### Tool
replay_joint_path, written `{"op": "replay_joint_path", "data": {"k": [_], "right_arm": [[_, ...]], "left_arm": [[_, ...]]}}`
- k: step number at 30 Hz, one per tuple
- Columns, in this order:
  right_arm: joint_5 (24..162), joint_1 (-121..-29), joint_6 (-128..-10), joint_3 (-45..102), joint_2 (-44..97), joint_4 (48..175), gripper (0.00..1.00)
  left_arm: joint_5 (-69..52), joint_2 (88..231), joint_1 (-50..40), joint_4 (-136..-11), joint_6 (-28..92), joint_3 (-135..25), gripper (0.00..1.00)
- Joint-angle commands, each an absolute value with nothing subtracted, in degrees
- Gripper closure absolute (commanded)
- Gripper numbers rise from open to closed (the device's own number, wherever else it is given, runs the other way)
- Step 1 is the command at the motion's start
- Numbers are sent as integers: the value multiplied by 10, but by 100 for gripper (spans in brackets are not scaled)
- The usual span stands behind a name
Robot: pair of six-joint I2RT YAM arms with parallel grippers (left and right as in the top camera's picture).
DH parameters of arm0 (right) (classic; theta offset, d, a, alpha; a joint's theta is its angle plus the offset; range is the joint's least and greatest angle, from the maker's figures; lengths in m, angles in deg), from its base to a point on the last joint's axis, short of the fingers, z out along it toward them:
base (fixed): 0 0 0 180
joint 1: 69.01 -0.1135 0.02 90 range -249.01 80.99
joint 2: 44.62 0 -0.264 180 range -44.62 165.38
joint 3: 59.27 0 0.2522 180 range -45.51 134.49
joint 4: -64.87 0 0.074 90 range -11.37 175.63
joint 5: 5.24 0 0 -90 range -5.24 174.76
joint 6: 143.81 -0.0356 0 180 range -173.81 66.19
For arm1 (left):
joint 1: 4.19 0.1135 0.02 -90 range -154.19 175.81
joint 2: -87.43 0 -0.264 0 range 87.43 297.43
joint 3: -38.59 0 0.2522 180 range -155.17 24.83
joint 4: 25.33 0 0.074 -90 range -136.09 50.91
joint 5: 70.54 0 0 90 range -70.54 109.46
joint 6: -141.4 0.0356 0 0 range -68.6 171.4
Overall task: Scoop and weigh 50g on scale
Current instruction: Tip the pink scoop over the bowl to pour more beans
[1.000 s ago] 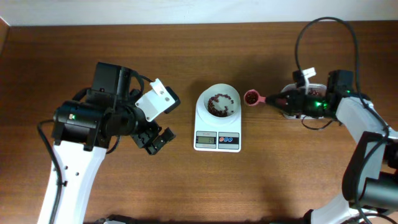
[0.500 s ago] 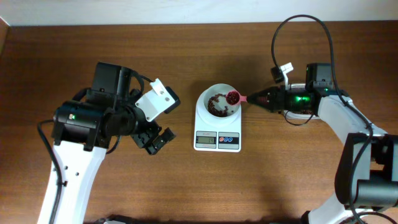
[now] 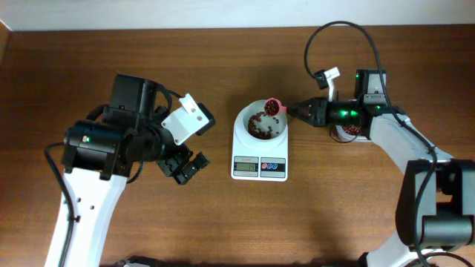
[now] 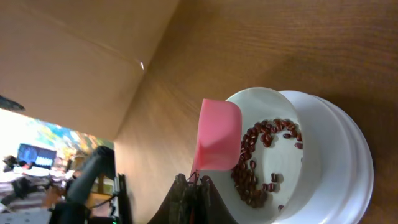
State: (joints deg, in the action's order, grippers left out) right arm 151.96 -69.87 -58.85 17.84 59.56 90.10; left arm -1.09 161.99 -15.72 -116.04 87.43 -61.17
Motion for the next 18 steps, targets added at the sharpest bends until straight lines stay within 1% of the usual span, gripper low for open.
{"op": "replay_joint_path", "data": {"k": [1, 3, 5, 6, 8, 9, 12, 14, 15, 16, 18], "right_arm": [[1510, -712, -522, 178, 581, 897, 96], [1524, -712, -522, 178, 581, 897, 96], [1576, -712, -473, 178, 581, 897, 96], [1558, -712, -468, 178, 581, 897, 96], [1440, -712, -523, 178, 581, 910, 96], [1427, -712, -534, 178, 581, 913, 96], [1520, -712, -488, 178, 581, 903, 96], [1467, -712, -501, 178, 581, 905, 96], [1441, -712, -535, 178, 581, 906, 96], [1459, -712, -536, 178, 581, 905, 96], [1544, -712, -485, 178, 581, 899, 96]], "left_arm": [[-9, 1613, -154, -1159, 883, -624, 1], [-9, 1613, -154, -1159, 883, -624, 1], [-9, 1613, -154, -1159, 883, -624, 1], [-9, 1613, -154, -1159, 883, -624, 1], [-9, 1613, -154, -1159, 883, -624, 1], [-9, 1613, -154, -1159, 883, -624, 1], [-9, 1613, -154, -1159, 883, -624, 1], [-9, 1613, -154, -1159, 883, -624, 1], [-9, 1613, -154, -1159, 883, -624, 1], [-9, 1613, -154, -1159, 883, -624, 1], [-9, 1613, -154, -1159, 883, -624, 1]]}}
